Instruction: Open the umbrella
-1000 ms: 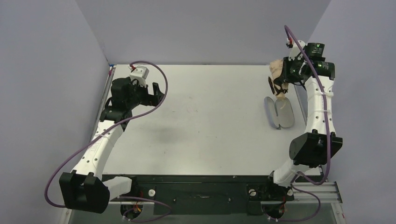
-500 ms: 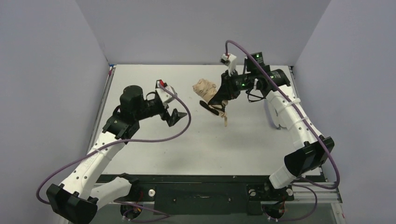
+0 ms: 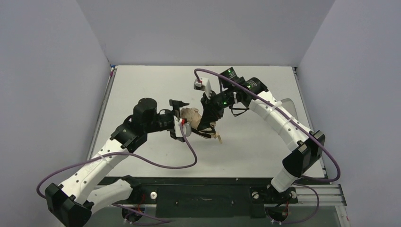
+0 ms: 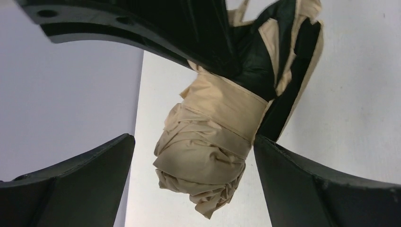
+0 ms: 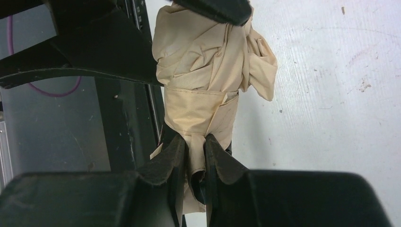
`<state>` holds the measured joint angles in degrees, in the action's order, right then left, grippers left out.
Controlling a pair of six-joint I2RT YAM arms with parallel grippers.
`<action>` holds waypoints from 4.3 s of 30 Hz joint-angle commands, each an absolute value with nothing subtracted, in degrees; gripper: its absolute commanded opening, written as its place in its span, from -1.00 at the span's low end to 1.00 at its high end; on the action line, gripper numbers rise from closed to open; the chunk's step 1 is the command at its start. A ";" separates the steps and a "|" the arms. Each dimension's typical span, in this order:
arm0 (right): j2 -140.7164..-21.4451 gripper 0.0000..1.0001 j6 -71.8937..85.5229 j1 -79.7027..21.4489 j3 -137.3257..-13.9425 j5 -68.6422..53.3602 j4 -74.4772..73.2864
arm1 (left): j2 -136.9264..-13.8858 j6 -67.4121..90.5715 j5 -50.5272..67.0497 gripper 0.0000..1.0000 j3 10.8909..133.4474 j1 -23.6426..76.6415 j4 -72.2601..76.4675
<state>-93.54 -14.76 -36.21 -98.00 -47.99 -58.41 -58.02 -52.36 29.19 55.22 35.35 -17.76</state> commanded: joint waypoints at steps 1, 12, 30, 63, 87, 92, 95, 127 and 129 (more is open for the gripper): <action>-90.90 -1.00 -17.76 -36.96 -97.76 -48.60 -57.20 | -55.97 -64.81 29.59 0.94 51.32 37.01 -18.35; -91.72 -1.00 -15.95 -32.20 -100.91 -52.95 -54.91 | -51.72 -15.72 33.05 0.93 53.73 24.74 -6.94; -76.76 -1.00 14.81 -35.96 -79.85 -30.31 -0.92 | -65.16 62.03 35.36 0.94 55.82 12.36 20.76; -88.14 0.73 16.71 -42.02 -90.50 -34.86 -16.35 | -73.29 54.26 44.81 -1.00 59.87 16.41 23.21; -92.27 0.21 27.65 -41.48 -86.00 -41.37 -7.23 | -70.61 50.31 40.60 -1.00 56.84 16.80 24.16; -93.64 -1.00 33.52 -40.27 -86.19 -43.88 0.36 | -73.17 47.40 43.28 -0.20 61.82 15.94 13.24; -93.64 -1.00 33.97 -37.99 -85.87 -43.52 -1.01 | -73.78 44.49 47.12 0.80 62.98 12.93 8.31; -90.51 -1.00 45.04 -27.53 -90.51 -34.54 -2.36 | -52.19 27.60 39.50 0.94 51.16 12.09 -1.66; -90.05 -1.00 45.38 -29.15 -90.86 -33.94 -1.05 | -53.71 30.73 41.08 0.94 49.97 13.75 3.28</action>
<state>-95.37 39.40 -26.04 -90.45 -34.41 -14.46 -50.92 23.70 41.87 52.47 10.52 -8.27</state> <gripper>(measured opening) 0.390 0.970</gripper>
